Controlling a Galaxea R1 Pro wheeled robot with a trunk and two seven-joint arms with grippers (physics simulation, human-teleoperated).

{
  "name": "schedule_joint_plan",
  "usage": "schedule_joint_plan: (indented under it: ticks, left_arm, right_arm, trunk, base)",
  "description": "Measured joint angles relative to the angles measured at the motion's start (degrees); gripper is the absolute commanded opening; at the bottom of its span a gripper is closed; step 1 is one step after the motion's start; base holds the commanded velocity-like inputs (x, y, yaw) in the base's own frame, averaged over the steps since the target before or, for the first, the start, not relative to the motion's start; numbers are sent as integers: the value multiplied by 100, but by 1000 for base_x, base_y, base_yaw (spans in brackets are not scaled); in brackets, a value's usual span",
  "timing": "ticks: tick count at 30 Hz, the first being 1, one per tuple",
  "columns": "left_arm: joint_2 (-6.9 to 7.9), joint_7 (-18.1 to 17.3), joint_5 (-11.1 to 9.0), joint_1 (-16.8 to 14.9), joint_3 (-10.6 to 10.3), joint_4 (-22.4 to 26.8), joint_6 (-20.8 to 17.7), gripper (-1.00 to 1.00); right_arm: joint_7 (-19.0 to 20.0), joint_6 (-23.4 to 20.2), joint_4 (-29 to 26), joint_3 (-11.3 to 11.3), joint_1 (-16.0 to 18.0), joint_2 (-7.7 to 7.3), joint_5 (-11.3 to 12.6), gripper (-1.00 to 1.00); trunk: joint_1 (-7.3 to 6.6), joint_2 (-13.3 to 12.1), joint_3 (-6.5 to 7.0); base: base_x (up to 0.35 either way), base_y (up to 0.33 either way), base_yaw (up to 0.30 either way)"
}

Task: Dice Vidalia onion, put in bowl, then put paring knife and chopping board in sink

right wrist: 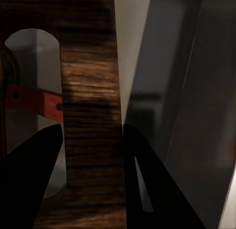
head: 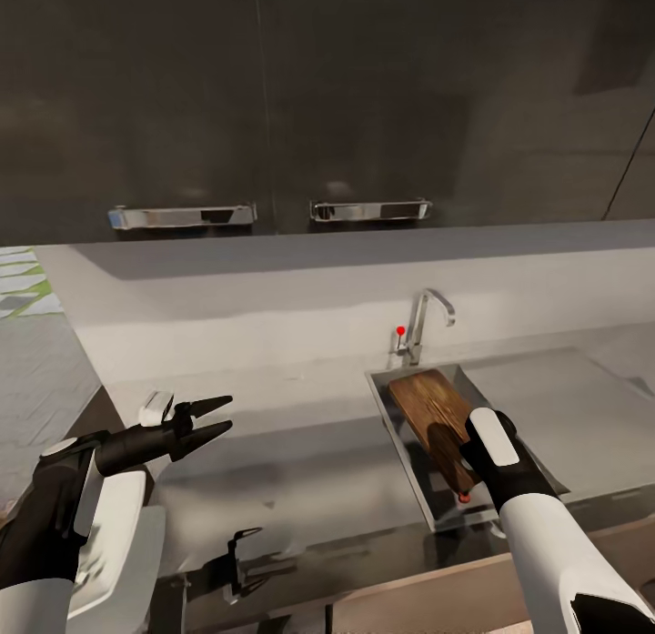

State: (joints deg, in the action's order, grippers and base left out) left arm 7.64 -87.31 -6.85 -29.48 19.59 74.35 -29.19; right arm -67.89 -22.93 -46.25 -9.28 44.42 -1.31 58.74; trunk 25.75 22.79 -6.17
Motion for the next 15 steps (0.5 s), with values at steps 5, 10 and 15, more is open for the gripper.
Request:
schedule_joint_plan:
  ticks: [5, 10, 15]
  left_arm:
    - [0, 2, 0, 0, 0, 0, 0, 100]
    - [0, -1, 0, 0, 0, 0, 0, 100]
    - [0, 3, 0, 0, 0, 0, 0, 100]
  right_arm:
    - [0, 2, 0, 0, 0, 2, 3, -100]
    - [-1, -4, 0, 0, 0, 0, -1, -100]
    - [0, -5, 0, 2, 0, 0, 4, -100]
  trunk:
    - [-1, 1, -7]
    - [-1, 0, -8]
    - [0, 0, -8]
  base:
    - [37, 0, 0]
    - [113, 0, 0]
    - [19, 0, 0]
